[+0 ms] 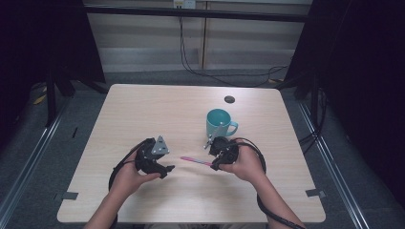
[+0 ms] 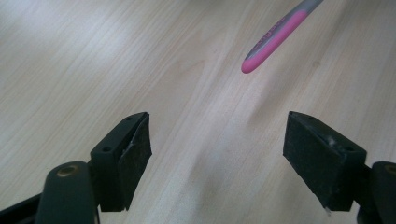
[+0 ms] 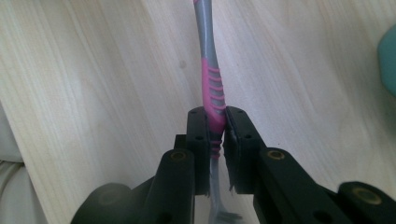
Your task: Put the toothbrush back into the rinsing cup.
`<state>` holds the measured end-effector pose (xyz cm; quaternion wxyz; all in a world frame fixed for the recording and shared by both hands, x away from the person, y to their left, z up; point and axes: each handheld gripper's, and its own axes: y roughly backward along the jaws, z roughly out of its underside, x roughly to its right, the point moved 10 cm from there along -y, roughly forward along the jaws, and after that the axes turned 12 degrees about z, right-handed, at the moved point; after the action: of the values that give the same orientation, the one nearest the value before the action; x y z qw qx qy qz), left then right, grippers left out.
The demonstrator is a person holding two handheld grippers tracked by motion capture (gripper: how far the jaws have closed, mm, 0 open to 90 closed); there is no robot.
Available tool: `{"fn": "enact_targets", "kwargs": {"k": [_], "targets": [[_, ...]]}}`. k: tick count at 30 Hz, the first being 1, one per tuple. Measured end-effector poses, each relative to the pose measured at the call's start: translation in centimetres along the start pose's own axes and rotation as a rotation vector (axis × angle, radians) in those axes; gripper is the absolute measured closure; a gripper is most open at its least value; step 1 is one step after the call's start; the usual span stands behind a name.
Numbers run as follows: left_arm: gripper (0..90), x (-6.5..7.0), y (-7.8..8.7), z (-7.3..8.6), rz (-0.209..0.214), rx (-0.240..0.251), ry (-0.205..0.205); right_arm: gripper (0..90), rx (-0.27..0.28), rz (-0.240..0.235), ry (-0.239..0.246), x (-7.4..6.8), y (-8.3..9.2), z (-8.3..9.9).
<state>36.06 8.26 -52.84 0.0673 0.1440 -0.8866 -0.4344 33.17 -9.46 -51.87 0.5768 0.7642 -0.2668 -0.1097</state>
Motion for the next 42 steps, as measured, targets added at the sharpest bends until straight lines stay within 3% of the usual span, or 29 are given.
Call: {"fn": "enact_targets", "kwargs": {"k": [4,8,19,25,27,30,38,40,42], "targets": [[23.3,0.1,-0.2,-0.3,-0.008,-0.004,-0.008,80.9,0.005,-0.009,0.000,-0.2,0.1,-0.1],[23.8,0.3,-0.1,-1.1,-0.009,-0.009,-0.040,81.0,0.005,-0.009,-0.008,0.1,0.2,0.1],[25.4,0.9,-1.0,-1.7,0.011,-0.045,-0.062,80.9,0.004,-0.020,0.000,-0.1,0.0,0.5],[28.5,1.3,-1.4,-2.7,0.002,-0.069,-0.121,81.0,0.007,-0.020,0.018,-0.3,0.3,0.2],[29.6,1.5,-1.6,-3.0,-0.006,-0.087,-0.162,81.0,-0.003,-0.020,0.017,-0.3,0.3,0.3],[32.0,1.7,-1.8,-3.0,0.003,-0.096,-0.167,81.0,-0.003,-0.026,0.016,-0.3,0.2,0.3],[38.2,2.4,-3.0,-3.8,0.004,-0.146,-0.261,81.0,0.007,-0.044,0.030,-0.7,0.2,0.1],[42.4,2.5,-3.1,-3.9,0.003,-0.155,-0.279,80.9,0.011,-0.039,0.040,-0.6,0.2,0.0],[52.9,2.7,-3.3,-3.9,0.013,-0.159,-0.285,80.9,0.010,-0.036,0.034,-0.6,0.5,-0.1]]}}
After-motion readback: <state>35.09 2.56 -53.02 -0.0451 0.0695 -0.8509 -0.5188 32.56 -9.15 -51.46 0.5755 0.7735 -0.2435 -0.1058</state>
